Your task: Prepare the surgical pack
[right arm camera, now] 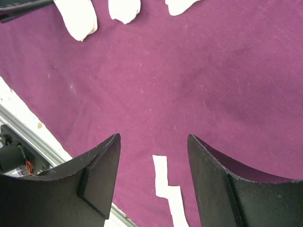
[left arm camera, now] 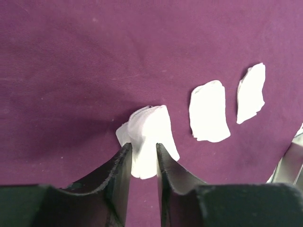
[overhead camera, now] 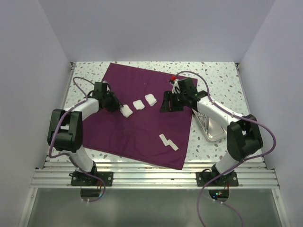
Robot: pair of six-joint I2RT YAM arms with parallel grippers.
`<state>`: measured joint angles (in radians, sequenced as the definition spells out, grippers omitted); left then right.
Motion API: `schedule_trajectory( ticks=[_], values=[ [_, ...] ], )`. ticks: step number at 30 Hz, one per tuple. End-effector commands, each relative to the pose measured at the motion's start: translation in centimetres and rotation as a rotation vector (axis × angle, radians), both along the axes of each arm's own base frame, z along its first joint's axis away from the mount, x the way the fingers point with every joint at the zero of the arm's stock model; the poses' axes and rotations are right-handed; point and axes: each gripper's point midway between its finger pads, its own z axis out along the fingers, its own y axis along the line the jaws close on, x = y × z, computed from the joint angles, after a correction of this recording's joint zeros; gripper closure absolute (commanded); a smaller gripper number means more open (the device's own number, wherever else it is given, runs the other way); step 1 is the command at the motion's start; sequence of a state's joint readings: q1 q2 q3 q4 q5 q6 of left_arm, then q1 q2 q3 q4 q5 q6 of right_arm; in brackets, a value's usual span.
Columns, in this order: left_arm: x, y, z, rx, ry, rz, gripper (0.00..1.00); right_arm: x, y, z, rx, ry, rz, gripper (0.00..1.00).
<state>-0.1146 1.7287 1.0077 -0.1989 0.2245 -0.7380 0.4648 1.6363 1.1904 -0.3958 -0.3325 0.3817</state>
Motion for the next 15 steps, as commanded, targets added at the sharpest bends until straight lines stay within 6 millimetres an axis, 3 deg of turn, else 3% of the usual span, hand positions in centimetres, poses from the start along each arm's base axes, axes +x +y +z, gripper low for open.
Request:
schedule_trajectory(
  ticks=[1, 6, 15],
  values=[
    [0.7, 0.5, 3.3, 0.029, -0.105, 0.003, 0.67, 0.6, 0.6, 0.7, 0.016, -0.036, 0.016, 0.38],
    [0.3, 0.8, 2.8, 0.042, -0.083, 0.011, 0.6, 0.6, 0.7, 0.6, 0.021, -0.033, 0.019, 0.38],
    [0.5, 0.7, 0.4, 0.036, -0.026, 0.024, 0.58, 0.6, 0.5, 0.7, 0.012, -0.039, 0.016, 0.38]
  ],
)
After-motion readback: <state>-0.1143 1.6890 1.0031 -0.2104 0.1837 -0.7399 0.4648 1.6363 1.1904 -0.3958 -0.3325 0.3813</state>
